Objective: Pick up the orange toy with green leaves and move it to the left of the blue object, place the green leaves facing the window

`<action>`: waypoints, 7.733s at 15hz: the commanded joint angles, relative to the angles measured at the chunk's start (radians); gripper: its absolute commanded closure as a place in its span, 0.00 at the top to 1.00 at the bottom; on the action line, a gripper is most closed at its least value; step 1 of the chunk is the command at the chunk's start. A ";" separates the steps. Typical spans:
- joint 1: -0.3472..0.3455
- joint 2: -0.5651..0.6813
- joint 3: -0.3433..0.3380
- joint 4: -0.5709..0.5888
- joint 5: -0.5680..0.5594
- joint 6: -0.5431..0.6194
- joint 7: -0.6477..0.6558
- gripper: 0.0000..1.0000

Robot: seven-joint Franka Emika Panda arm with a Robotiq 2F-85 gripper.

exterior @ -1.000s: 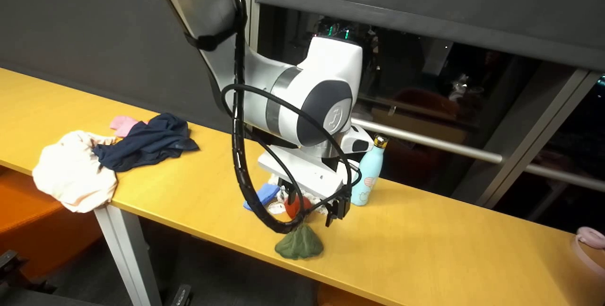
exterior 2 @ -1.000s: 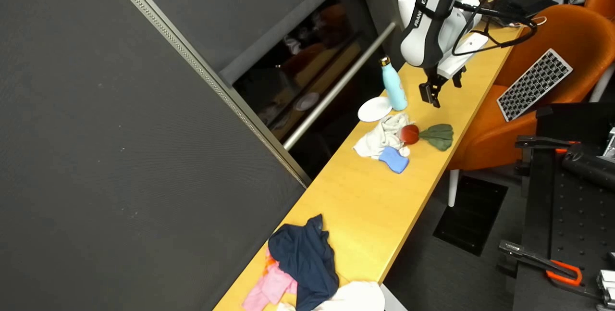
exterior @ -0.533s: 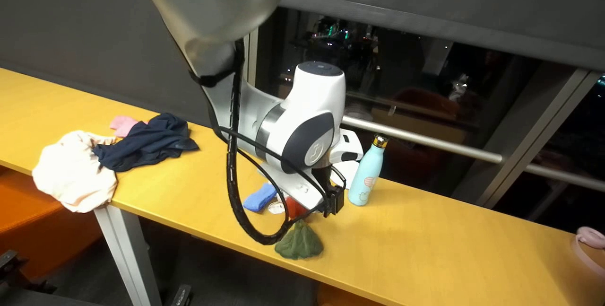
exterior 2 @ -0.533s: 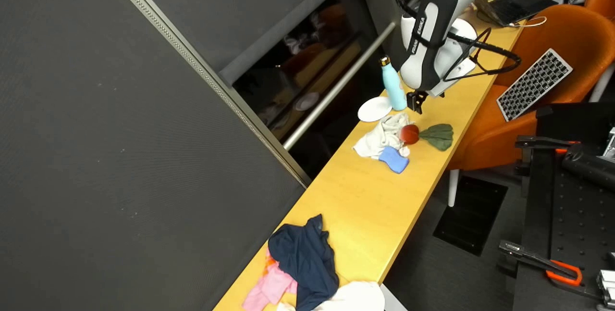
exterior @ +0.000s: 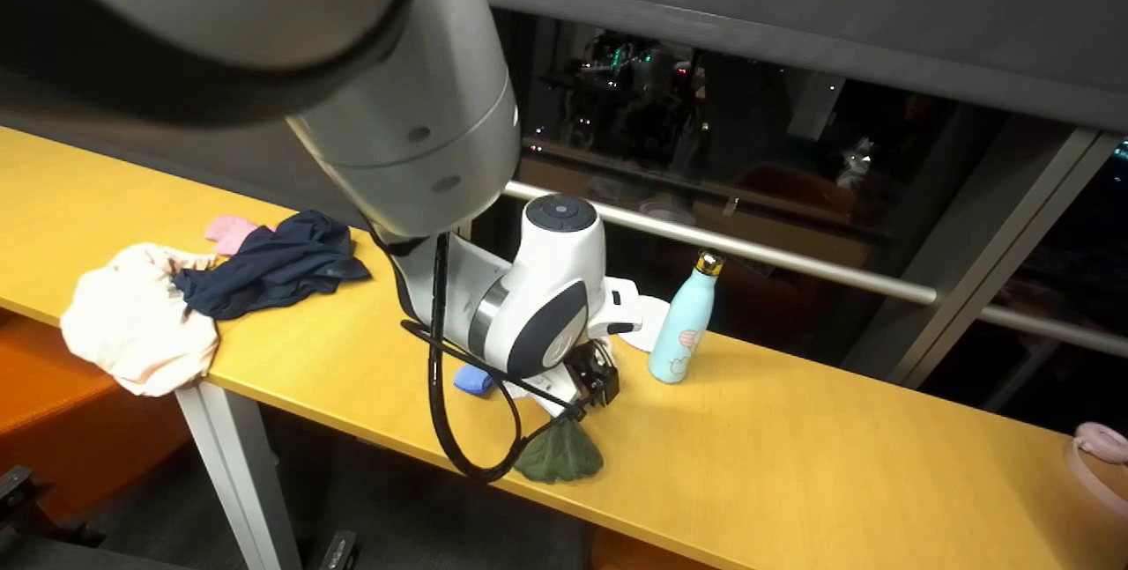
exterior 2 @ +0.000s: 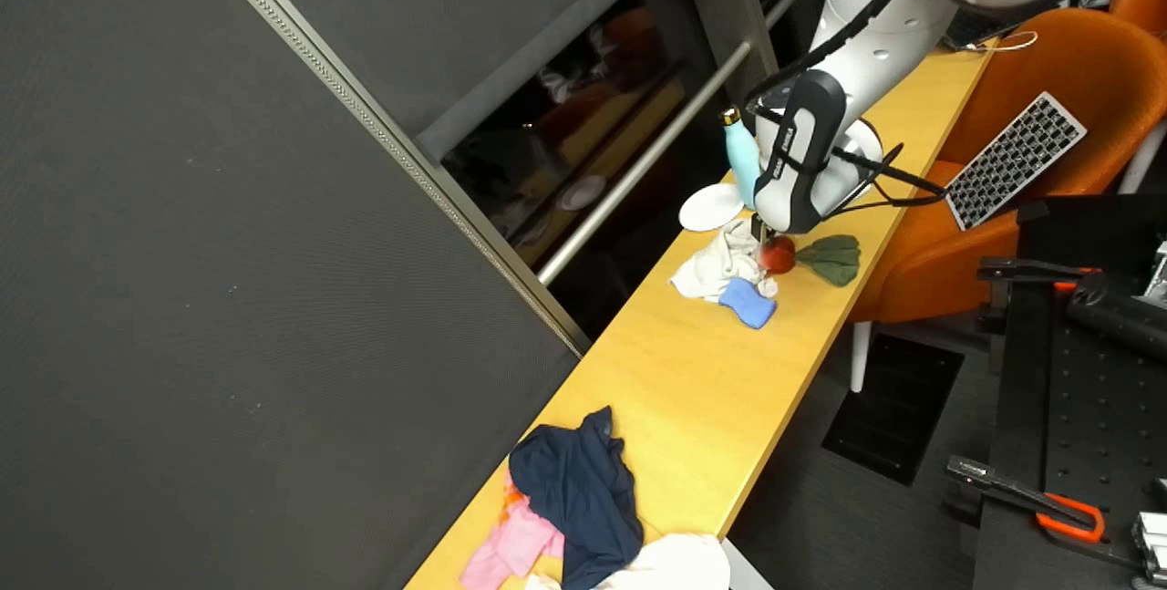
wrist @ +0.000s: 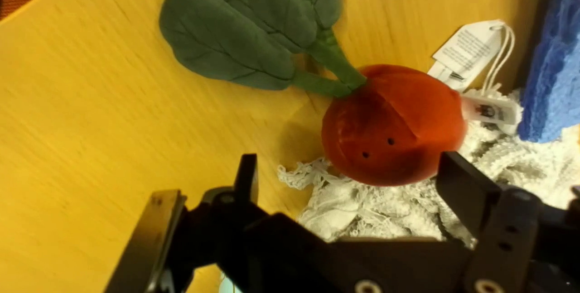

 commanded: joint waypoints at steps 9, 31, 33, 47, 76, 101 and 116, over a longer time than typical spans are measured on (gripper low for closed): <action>-0.020 0.210 0.007 0.281 0.012 0.042 0.018 0.46; 0.263 -0.101 -0.240 0.212 0.005 -0.518 0.542 0.02; 0.343 -0.082 -0.311 0.241 -0.007 -0.558 0.693 0.02; 0.428 0.043 -0.316 0.442 -0.192 -0.906 1.662 0.02; 0.645 0.060 -0.148 0.370 -0.268 -0.481 1.965 0.02; 0.388 0.013 -0.133 0.246 -0.269 -0.701 1.768 0.83; 0.245 -0.141 -0.092 0.125 -0.273 -0.612 0.891 1.00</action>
